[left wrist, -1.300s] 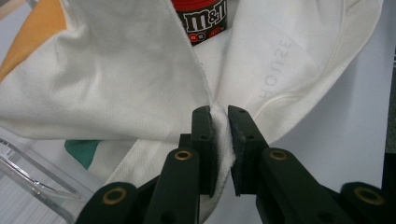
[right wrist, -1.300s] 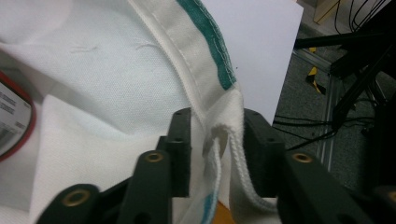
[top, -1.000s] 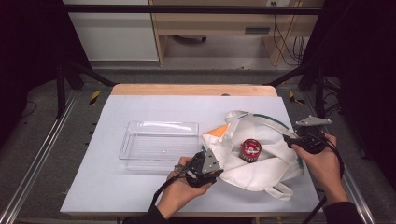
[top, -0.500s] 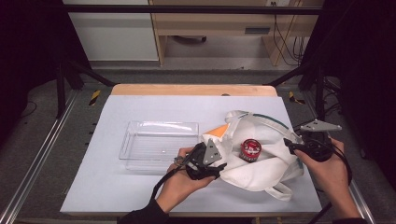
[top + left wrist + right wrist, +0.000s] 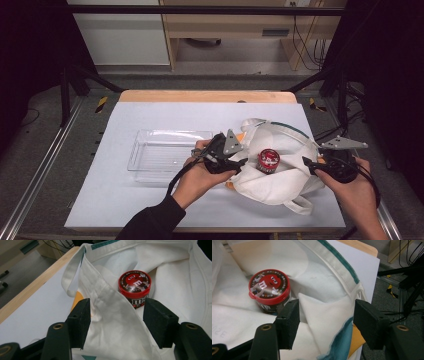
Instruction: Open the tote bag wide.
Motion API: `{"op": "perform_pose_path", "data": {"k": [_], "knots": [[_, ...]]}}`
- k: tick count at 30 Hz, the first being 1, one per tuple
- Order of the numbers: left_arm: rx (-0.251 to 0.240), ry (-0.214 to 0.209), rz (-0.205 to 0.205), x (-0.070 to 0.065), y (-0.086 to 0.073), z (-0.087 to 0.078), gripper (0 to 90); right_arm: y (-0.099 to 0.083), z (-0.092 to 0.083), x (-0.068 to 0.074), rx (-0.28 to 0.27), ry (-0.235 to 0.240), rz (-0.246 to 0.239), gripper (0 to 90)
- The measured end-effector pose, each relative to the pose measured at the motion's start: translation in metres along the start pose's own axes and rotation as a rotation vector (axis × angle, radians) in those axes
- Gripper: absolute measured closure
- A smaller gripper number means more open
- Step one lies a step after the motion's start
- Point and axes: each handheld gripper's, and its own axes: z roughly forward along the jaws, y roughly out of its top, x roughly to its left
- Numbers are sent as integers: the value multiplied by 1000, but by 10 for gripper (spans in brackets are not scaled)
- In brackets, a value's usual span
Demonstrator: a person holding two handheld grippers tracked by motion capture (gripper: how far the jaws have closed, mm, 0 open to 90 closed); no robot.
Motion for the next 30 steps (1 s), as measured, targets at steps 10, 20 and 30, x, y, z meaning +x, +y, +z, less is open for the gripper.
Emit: {"op": "perform_pose_path", "data": {"k": [10,20,30], "knots": [[14,1,-7,3,21,26,372,-13,-2,1,20,-7,23,390],[32,5,-28,8,27,45,370,-21,7,-4,46,-4,45,403],[85,10,-31,14,26,58,470,-32,9,-6,61,3,57,423]]}}
